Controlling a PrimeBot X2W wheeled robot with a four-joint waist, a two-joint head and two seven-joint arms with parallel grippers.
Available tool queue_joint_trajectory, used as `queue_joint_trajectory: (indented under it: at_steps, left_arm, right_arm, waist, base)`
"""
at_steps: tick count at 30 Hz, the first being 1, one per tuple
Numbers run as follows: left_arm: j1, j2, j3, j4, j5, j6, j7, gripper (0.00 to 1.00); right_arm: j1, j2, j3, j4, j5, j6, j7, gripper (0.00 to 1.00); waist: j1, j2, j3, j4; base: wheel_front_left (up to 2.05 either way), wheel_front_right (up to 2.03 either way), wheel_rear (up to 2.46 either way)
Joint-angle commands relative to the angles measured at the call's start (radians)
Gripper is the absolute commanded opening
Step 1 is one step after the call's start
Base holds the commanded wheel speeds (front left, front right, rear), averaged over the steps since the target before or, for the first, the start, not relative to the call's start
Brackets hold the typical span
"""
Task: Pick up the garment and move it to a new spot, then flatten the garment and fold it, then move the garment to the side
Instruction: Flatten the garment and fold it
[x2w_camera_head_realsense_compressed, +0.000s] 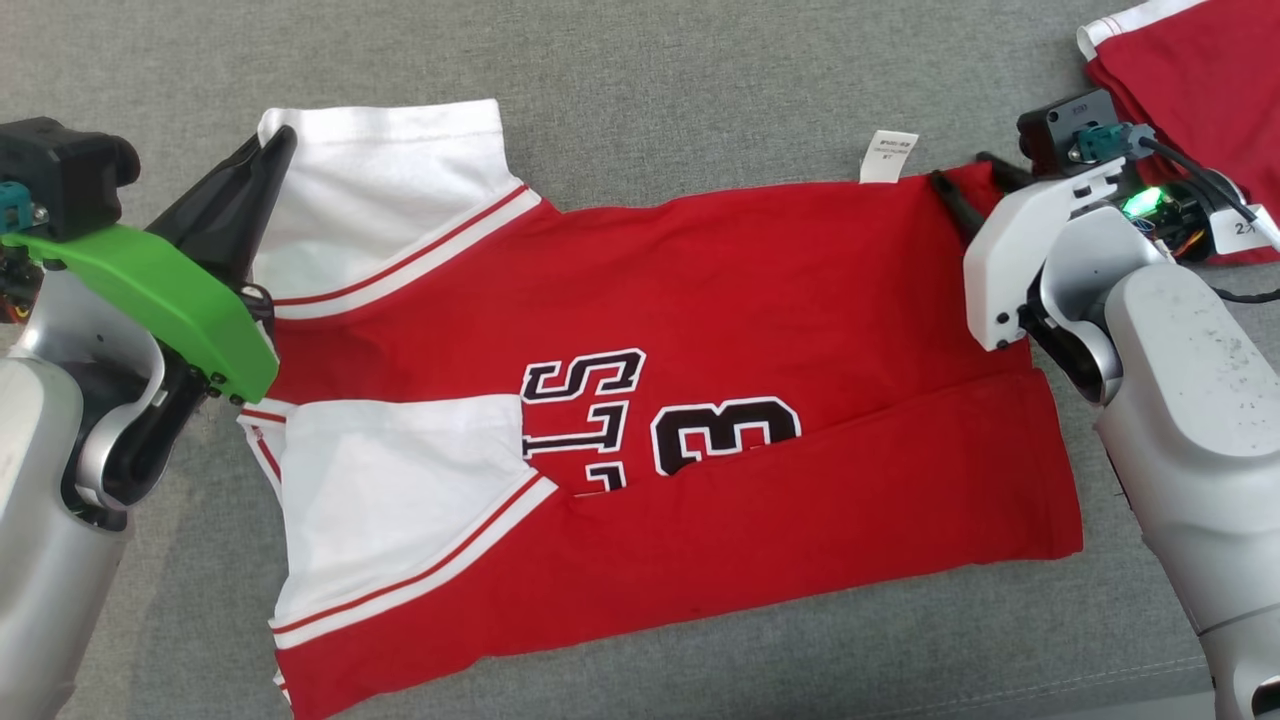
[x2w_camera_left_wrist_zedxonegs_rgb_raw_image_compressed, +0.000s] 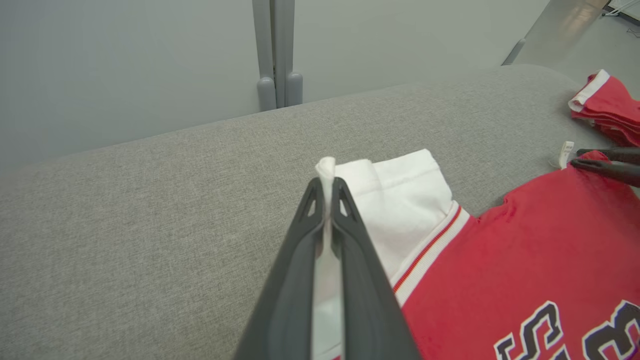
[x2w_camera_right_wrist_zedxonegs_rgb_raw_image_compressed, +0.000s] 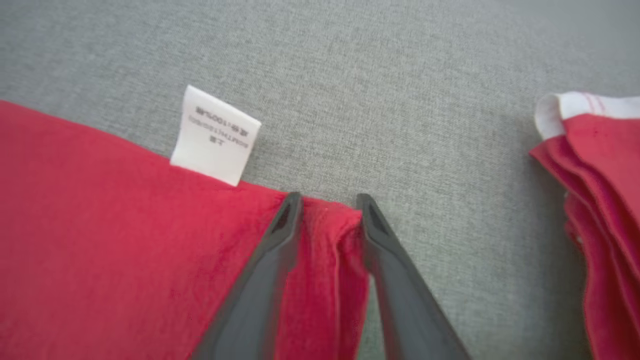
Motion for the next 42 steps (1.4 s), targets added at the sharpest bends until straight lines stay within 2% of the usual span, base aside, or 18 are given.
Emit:
queue_joint_trajectory:
  at_steps: [1,6,11,20,22,25,28,30,31,32,33,34,42]
  left_arm:
    - [0.011,0.0,0.001,0.002,-0.003,-0.003,-0.013,0.0]
    - [0.018,-0.003,0.003,0.013,-0.006,-0.003,-0.055,0.0]
    - [0.074,0.004,0.003,-0.005,-0.027,-0.003,-0.102,0.0]
    - [0.341,0.014,0.028,-0.127,-0.071,0.054,-0.204,0.0]
    - [0.507,-0.015,0.034,-0.163,-0.116,0.091,-0.262,0.0]
    - [0.558,-0.038,0.027,-0.144,-0.134,0.094,-0.285,0.0]
    - [0.601,-0.07,0.008,-0.087,-0.152,0.078,-0.311,0.0]
    - [0.609,-0.082,0.002,-0.057,-0.151,0.071,-0.322,0.0]
    - [0.611,-0.086,-0.003,-0.039,-0.146,0.069,-0.33,0.34]
    - [0.614,-0.088,-0.009,-0.025,-0.141,0.067,-0.333,0.53]
    - [0.618,-0.093,-0.013,-0.01,-0.136,0.066,-0.341,0.95]
    - [0.623,-0.097,-0.016,0.001,-0.134,0.067,-0.347,1.0]
    - [0.687,-0.12,-0.001,0.02,-0.098,0.11,-0.432,1.0]
  right_arm:
    - [-0.007,-0.009,0.003,0.009,0.006,-0.001,-0.017,0.0]
    - [-0.011,-0.002,0.008,0.018,0.007,-0.001,-0.099,0.0]
    - [0.054,0.003,0.004,-0.002,-0.002,-0.001,-0.184,0.0]
    - [0.271,0.013,-0.081,-0.141,-0.01,-0.001,-0.264,0.0]
    - [0.432,0.046,-0.168,-0.245,-0.035,-0.001,-0.25,0.0]
    - [0.493,0.067,-0.194,-0.283,-0.05,-0.001,-0.236,0.0]
    - [0.557,0.093,-0.222,-0.319,-0.08,-0.001,-0.224,0.0]
    - [0.576,0.104,-0.234,-0.329,-0.089,-0.001,-0.227,0.21]
    - [0.587,0.11,-0.239,-0.334,-0.092,-0.001,-0.226,0.45]
    - [0.595,0.115,-0.247,-0.34,-0.097,-0.001,-0.231,0.8]
    - [0.606,0.122,-0.253,-0.345,-0.101,-0.001,-0.232,1.0]
    - [0.615,0.128,-0.259,-0.348,-0.106,-0.001,-0.233,1.0]
    - [0.701,0.169,-0.351,-0.396,-0.135,-0.001,-0.259,1.0]
  waist:
    - [0.0,0.0,-0.003,-0.002]
    - [0.0,0.0,-0.03,-0.007]
    - [0.0,0.0,-0.076,-0.005]
    - [0.0,0.0,-0.169,0.016]
    - [0.0,0.0,-0.213,0.035]
    - [0.0,0.0,-0.228,0.037]
    - [0.0,0.0,-0.246,0.037]
    - [0.0,0.0,-0.251,0.037]
    - [0.0,0.0,-0.255,0.037]
    - [0.0,0.0,-0.259,0.037]
    - [0.0,0.0,-0.264,0.037]
    - [0.0,0.0,-0.268,0.036]
    - [0.0,0.0,-0.314,0.044]
  base:
    - [0.0,0.0,0.0]
    - [0.0,0.0,0.0]
    - [0.0,0.0,0.0]
    - [0.0,0.0,0.0]
    - [0.0,0.0,0.0]
    - [0.0,0.0,0.0]
    - [0.0,0.0,0.0]
    - [0.0,0.0,0.0]
    - [0.0,0.0,0.0]
    - [0.0,0.0,0.0]
    - [0.0,0.0,0.0]
    - [0.0,0.0,0.0]
    - [0.0,0.0,0.0]
